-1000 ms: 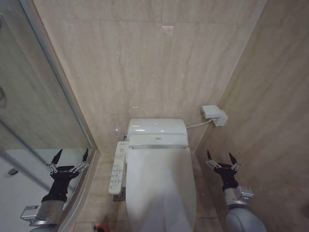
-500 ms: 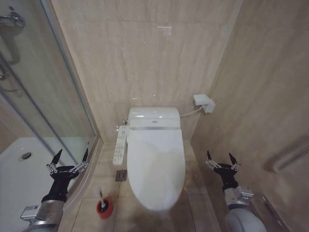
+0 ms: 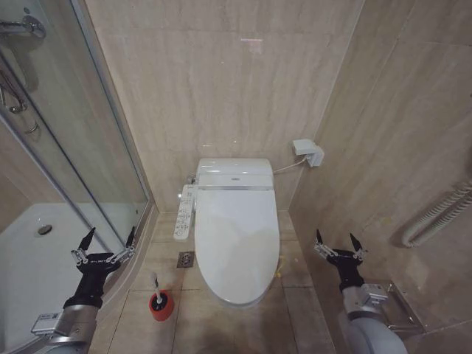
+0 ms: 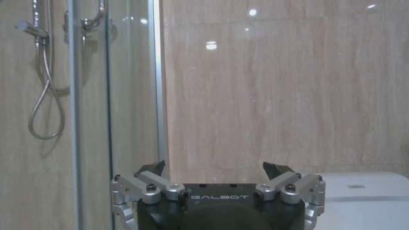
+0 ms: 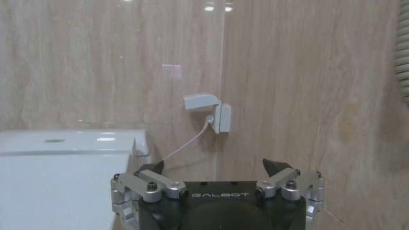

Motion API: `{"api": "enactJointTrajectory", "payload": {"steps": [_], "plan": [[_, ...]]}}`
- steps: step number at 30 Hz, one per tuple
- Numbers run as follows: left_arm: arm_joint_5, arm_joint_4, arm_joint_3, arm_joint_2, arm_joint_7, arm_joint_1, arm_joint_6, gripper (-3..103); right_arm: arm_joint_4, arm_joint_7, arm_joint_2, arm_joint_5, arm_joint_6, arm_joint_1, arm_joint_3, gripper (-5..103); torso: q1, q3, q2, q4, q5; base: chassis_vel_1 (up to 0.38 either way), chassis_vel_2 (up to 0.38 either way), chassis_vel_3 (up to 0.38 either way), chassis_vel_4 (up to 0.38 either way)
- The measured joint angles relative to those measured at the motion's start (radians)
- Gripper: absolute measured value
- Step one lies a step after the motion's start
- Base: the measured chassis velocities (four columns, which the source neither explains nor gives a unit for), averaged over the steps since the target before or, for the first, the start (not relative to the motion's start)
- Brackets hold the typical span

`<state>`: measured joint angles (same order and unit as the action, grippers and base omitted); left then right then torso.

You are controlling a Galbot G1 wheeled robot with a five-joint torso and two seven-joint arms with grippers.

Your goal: Open the toilet lid, clean the toilet bowl with a toilet brush, close the toilet lid, and flush.

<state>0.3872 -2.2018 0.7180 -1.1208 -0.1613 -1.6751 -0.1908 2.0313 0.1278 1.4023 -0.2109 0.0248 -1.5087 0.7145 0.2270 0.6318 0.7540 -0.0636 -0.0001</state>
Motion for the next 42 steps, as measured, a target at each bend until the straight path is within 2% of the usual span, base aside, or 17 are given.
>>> {"api": "enactJointTrajectory", "payload": {"steps": [8,9,12,14,17,20,23,32,40,42], "plan": [[0.0,0.0,0.0,0.0,0.0,0.0,0.0,100,0.0,0.0,0.0,0.0,0.0,-0.001,0.0,100,-0.001,-0.001,0.0,-0.0006,0.0006,0.193,-0.197,-0.185,0.189],[0.0,0.0,0.0,0.0,0.0,0.0,0.0,100,0.0,0.0,0.0,0.0,0.0,-0.001,0.0,100,-0.001,-0.001,0.001,-0.0004,-0.0007,0.252,-0.255,-0.244,0.252],[0.0,0.0,0.0,0.0,0.0,-0.001,0.0,100,0.0,0.0,0.0,0.0,0.0,-0.001,0.0,100,-0.001,-0.001,0.001,0.0,0.0014,0.274,-0.251,-0.254,0.246],[0.0,0.0,0.0,0.0,0.0,-0.001,0.0,100,0.0,0.0,0.0,0.0,0.0,-0.002,0.0,100,-0.001,-0.001,0.001,-0.0005,-0.0006,0.236,-0.237,-0.243,0.215],[0.0,0.0,0.0,0.0,0.0,-0.001,0.0,100,0.0,0.0,0.0,0.0,0.0,-0.002,0.0,100,-0.002,-0.001,0.001,-0.0006,0.0006,0.154,-0.163,-0.142,0.161],[0.0,0.0,0.0,0.0,0.0,-0.001,0.0,100,0.0,0.0,0.0,0.0,0.0,-0.002,0.0,100,-0.002,-0.001,0.001,0.0001,0.0001,0.048,-0.039,-0.047,0.073],[0.0,0.0,0.0,0.0,0.0,0.0,0.0,100,0.0,0.0,0.0,0.0,0.0,-0.001,0.0,100,0.0,0.0,0.0,-0.0005,0.0001,0.0,0.0,0.0,0.0],[0.0,0.0,0.0,0.0,0.0,0.0,0.0,100,0.0,0.0,0.0,0.0,0.0,0.0,0.0,100,0.0,0.0,0.0,-0.0002,0.0,0.017,-0.02,-0.04,0.032],[0.0,0.0,0.0,0.0,0.0,-0.001,0.0,100,0.0,0.0,0.0,0.0,0.0,-0.002,0.0,100,-0.002,-0.001,0.001,-0.0007,-0.0001,0.21,-0.193,-0.201,0.205],[0.0,0.0,0.0,0.0,0.0,-0.001,0.0,100,0.0,0.0,0.0,0.0,0.0,-0.002,0.0,100,-0.002,-0.001,0.001,-0.0001,-0.0001,0.2,-0.176,-0.146,0.132]]}}
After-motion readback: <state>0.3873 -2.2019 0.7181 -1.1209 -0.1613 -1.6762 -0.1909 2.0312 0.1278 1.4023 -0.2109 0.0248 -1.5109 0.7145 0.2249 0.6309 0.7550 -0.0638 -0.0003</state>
